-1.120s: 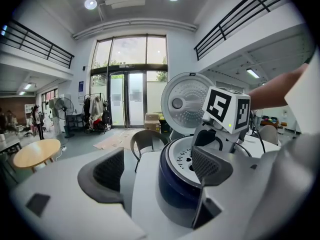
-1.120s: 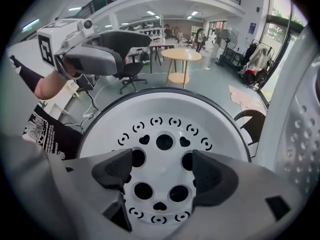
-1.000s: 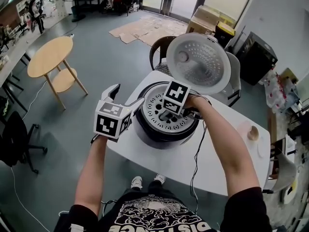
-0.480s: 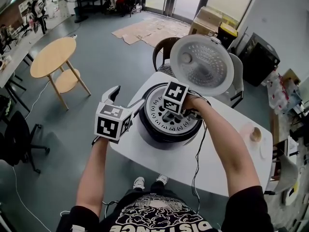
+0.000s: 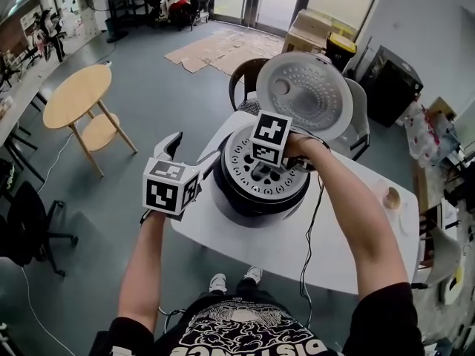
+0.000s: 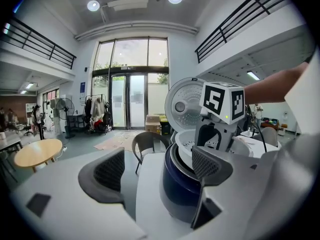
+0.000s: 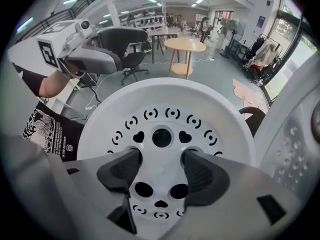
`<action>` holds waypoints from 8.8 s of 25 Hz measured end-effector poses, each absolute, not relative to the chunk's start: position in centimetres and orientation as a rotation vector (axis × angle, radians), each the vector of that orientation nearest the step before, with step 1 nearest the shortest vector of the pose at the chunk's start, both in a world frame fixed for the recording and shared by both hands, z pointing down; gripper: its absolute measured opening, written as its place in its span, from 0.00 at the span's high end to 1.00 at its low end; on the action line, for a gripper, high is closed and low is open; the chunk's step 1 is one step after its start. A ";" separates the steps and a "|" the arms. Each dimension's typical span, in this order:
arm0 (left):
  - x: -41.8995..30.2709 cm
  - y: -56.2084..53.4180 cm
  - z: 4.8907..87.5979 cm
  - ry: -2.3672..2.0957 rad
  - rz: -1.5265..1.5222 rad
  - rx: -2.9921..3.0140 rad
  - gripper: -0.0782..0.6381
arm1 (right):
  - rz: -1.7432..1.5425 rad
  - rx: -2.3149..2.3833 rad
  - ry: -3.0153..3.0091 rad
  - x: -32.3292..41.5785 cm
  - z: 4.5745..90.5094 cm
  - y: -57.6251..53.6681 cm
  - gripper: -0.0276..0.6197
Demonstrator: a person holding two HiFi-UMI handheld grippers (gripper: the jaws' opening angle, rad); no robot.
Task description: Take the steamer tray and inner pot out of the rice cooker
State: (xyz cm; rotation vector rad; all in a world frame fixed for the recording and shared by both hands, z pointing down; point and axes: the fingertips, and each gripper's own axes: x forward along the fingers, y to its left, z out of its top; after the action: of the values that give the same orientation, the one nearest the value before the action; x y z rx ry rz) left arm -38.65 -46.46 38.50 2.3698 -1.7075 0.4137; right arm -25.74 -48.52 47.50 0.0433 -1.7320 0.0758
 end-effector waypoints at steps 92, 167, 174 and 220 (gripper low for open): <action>74.3 -34.2 57.5 -0.317 0.903 2.808 0.31 | 0.889 0.793 -1.485 83.9 71.2 -24.9 0.49; -29.1 -35.3 31.6 -1.652 0.048 2.291 0.31 | 0.109 1.042 -2.702 -6.8 29.2 -41.1 0.40; -28.7 -39.0 36.0 -1.314 0.140 2.277 0.35 | 0.349 1.080 -2.604 -7.6 34.0 -42.2 0.45; -28.1 -44.7 43.3 -1.086 0.437 1.976 0.82 | 1.165 1.174 -2.218 -6.2 43.6 -47.2 0.85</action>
State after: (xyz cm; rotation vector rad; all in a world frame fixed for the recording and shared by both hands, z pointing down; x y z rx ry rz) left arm -28.07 -44.69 43.25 1.9762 -1.0863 0.4373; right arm -6.20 -47.21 43.61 1.1737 -2.2179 1.1646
